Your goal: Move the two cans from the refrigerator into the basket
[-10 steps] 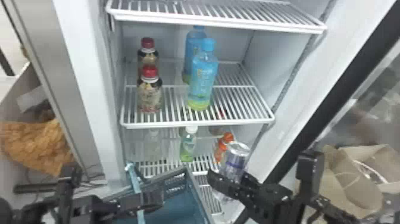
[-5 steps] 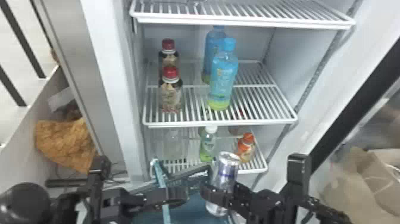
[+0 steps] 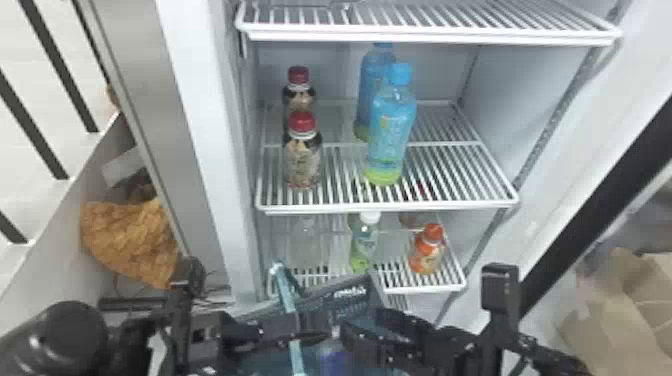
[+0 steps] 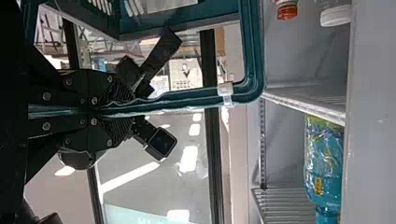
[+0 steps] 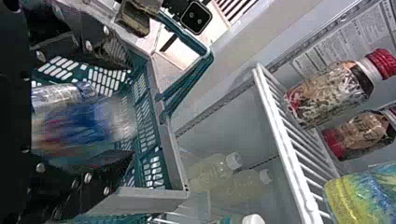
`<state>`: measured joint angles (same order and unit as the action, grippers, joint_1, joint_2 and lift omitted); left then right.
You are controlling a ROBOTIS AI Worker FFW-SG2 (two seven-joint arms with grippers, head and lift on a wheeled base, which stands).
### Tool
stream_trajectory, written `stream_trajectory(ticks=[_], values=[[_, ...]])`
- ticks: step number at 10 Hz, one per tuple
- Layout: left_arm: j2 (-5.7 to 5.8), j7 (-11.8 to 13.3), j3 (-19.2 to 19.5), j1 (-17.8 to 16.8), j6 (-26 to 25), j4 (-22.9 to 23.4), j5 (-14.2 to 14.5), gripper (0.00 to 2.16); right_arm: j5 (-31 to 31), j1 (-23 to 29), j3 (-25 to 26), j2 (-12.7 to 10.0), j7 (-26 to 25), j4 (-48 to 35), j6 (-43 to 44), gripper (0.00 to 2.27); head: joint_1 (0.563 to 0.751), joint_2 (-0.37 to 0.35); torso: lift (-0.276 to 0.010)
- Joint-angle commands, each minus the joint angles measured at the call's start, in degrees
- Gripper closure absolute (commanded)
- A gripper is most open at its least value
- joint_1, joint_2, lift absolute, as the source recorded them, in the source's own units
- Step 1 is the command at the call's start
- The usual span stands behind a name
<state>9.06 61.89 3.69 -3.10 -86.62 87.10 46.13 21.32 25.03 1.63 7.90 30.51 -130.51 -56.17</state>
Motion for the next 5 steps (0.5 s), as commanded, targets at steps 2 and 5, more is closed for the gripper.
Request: stream_trajectory(ticks=[2,5], values=[[0.00,0.2,1.0,0.6,0.0,0.0,-0.1,1.19,5.2,1.0,1.5,-0.2,0.1,0.8,4.4,0.15,0.695,-0.079,-0.025],[0.00,0.2,1.3,1.3,0.0,0.0,-0.2,1.19,4.5,5.2,6.7,-0.4,0.1,-4.1,9.6,0.16,0.695,-0.098,-0.025]])
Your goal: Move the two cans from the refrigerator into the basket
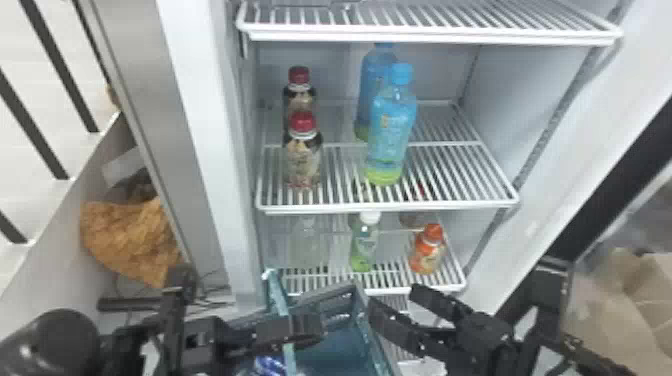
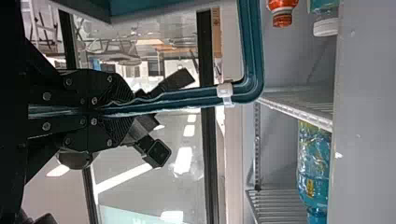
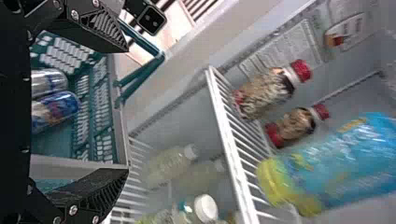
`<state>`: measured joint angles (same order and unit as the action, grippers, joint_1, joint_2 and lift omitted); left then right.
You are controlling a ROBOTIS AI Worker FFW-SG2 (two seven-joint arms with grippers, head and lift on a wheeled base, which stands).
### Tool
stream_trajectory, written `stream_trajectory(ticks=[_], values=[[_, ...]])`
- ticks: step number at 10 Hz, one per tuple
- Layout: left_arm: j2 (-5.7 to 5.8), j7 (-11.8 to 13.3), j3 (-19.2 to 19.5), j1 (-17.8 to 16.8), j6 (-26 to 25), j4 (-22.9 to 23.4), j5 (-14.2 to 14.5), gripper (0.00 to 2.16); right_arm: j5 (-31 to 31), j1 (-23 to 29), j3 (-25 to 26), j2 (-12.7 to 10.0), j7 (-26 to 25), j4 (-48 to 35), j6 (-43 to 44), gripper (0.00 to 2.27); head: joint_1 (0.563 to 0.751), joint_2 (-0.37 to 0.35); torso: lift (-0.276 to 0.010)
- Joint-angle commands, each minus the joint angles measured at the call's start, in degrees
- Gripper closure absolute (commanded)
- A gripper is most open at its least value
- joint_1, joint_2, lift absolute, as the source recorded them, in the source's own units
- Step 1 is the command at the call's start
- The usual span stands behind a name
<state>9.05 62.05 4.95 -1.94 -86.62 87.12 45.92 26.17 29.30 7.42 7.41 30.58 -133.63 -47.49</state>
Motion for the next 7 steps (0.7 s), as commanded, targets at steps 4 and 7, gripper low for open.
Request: stream_trajectory(ticks=[4,7], values=[[0.00,0.0,1.7,1.4,0.0,0.0,-0.1,1.19,-1.1,9.2,4.9,0.0,1.5,-2.6,18.7,0.16,0.695,-0.175,-0.025],[-0.18,0.0,2.8,2.2,0.0,0.0,-0.2,1.19,-3.8,16.4,6.2,-0.2,1.7,-2.8,31.9,0.16,0.695,-0.214,-0.025]])
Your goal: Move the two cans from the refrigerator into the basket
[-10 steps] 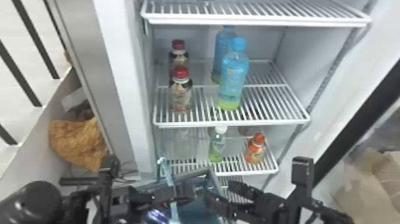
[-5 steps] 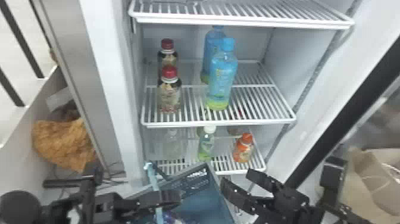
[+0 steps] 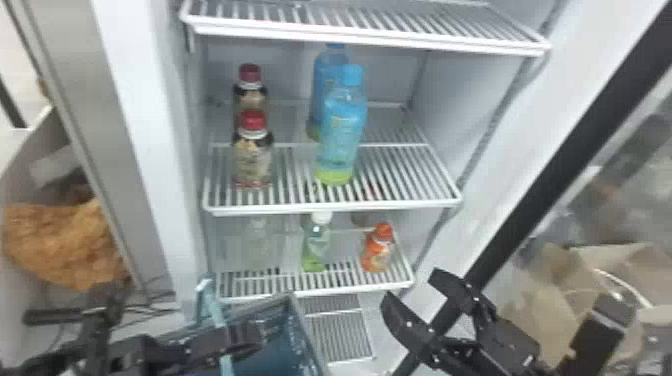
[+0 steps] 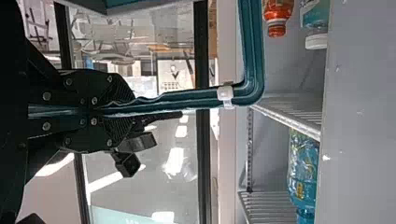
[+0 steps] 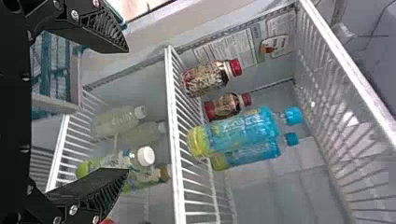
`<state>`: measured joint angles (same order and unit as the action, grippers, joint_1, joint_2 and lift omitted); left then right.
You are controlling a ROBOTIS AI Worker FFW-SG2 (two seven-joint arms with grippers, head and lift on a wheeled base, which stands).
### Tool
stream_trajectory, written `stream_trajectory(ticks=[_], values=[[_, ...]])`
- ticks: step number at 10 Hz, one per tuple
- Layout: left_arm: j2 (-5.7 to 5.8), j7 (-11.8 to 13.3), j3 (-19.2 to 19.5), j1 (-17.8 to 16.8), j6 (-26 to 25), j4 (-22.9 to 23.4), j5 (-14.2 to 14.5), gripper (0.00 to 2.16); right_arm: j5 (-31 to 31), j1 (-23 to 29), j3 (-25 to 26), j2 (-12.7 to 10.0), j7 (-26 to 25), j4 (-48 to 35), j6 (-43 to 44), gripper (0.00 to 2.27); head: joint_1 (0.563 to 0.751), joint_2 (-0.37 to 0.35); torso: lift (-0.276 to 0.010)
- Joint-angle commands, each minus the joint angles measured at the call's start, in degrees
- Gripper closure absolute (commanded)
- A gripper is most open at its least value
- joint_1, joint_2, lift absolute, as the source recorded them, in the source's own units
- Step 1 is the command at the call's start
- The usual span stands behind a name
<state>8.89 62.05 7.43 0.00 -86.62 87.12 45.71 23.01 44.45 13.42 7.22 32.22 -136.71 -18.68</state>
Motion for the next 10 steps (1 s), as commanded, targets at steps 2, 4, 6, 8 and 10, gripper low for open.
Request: stream_trajectory(ticks=[2,4,6,8,10], values=[[-0.10,0.0,1.6,1.4,0.0,0.0,0.0,1.19,-2.7,5.7,0.5,0.0,0.5,5.0,16.3,0.16,0.695,-0.242,-0.025],[-0.18,0.1,2.1,1.5,0.0,0.0,0.0,1.19,-5.4,8.1,0.5,0.0,0.5,6.3,19.8,0.16,0.695,-0.267,-0.025],[-0.36,0.3,2.6,2.0,0.0,0.0,0.0,1.19,-7.1,9.7,0.7,-0.5,0.1,4.9,20.4,0.16,0.695,-0.278,-0.025],[-0.54,0.3,2.7,1.8,0.0,0.0,0.0,1.19,-8.8,10.5,0.7,-0.8,-1.2,3.6,20.4,0.16,0.695,-0.278,-0.025],[-0.54,0.3,2.9,2.1,0.0,0.0,0.0,1.19,-9.4,11.7,0.9,-0.9,-2.7,2.1,20.1,0.16,0.695,-0.283,-0.025]])
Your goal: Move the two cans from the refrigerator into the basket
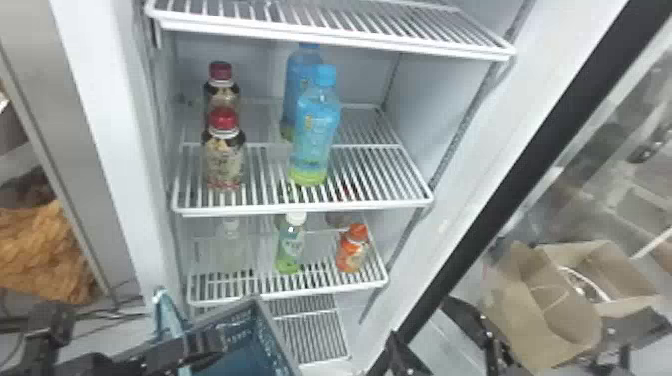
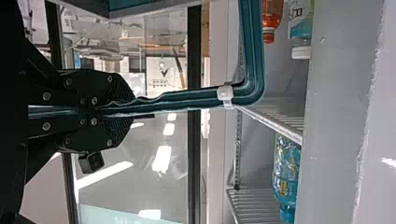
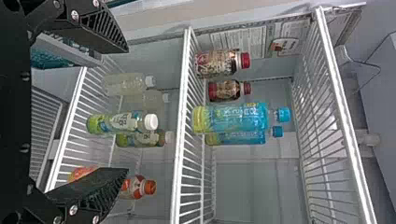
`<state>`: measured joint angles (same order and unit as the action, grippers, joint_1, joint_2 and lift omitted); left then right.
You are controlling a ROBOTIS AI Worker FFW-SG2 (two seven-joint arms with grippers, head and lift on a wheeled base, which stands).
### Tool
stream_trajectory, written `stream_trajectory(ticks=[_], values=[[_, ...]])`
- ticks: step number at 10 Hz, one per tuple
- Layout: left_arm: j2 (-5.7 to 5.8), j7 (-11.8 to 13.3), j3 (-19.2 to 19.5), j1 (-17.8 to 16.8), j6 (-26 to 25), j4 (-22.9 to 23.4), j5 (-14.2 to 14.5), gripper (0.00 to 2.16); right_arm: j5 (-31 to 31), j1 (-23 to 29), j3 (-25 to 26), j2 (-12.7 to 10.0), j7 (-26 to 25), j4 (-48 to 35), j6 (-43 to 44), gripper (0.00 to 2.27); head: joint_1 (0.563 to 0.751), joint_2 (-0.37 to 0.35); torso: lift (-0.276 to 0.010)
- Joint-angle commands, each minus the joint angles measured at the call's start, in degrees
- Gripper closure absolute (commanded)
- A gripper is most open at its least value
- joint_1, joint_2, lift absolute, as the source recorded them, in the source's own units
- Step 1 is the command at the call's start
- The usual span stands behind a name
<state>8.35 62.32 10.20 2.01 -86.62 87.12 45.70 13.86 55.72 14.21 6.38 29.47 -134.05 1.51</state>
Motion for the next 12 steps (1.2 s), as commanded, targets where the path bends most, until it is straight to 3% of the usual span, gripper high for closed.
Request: stream_trajectory(ticks=[1,6,12], values=[[0.18,0.0,0.1,0.2,0.0,0.0,0.0,1.19,0.2,1.5,0.1,0.0,-1.3,-1.0,-0.2,0.17,0.695,-0.286,-0.025],[0.18,0.1,0.1,0.2,0.0,0.0,0.0,1.19,0.6,4.5,0.1,0.0,-5.1,-3.7,-0.9,0.17,0.695,-0.304,-0.025],[0.00,0.1,0.0,0.1,-0.1,0.0,0.1,1.19,0.8,4.5,0.2,0.0,-5.3,-3.7,-2.4,0.17,0.695,-0.313,-0.025]])
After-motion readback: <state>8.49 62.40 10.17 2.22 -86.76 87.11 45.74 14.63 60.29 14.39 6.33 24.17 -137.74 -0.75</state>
